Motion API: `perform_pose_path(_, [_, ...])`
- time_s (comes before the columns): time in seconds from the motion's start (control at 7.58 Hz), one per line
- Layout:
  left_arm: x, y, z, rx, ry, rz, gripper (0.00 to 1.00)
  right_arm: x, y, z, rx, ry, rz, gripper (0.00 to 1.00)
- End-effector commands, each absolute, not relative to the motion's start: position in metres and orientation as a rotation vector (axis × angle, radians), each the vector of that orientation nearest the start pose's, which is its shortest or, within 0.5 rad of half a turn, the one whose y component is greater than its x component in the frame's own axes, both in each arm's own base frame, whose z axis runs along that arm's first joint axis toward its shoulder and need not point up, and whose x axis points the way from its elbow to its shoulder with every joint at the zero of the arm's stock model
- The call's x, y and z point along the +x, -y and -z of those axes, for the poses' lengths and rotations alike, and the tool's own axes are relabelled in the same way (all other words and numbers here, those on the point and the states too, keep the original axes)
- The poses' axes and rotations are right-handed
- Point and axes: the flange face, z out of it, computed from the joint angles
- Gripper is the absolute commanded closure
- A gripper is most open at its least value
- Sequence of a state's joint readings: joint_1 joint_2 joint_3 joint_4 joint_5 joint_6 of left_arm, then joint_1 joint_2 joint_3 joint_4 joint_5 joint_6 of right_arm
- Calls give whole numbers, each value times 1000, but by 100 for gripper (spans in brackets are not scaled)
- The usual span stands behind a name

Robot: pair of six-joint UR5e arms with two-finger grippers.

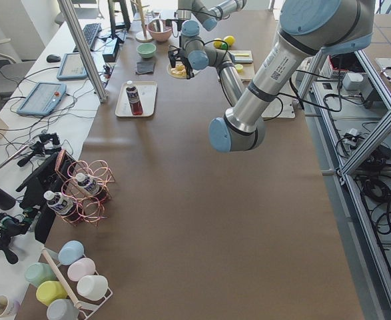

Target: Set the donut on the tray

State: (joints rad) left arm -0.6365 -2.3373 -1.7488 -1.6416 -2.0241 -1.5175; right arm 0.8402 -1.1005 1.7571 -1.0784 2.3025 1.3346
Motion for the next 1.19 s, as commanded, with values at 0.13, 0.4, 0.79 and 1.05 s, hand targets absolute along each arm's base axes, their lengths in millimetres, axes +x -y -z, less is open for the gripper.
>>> perform_pose_path(0.13, [477, 464, -116, -49, -1068, 317, 100, -362, 496, -249, -11, 1252, -101, 40])
perform_pose_path(0.4, [477, 466, -113, -47, -1073, 321, 100, -364, 495, -253, -16, 1248, -102, 40])
perform_pose_path(0.79, [484, 472, -103, -74, -1078, 372, 100, -364, 493, -257, -23, 1244, -103, 49])
perform_pose_path(1.05, [486, 474, -107, -75, -1071, 374, 100, -364, 493, -258, -23, 1242, -104, 73])
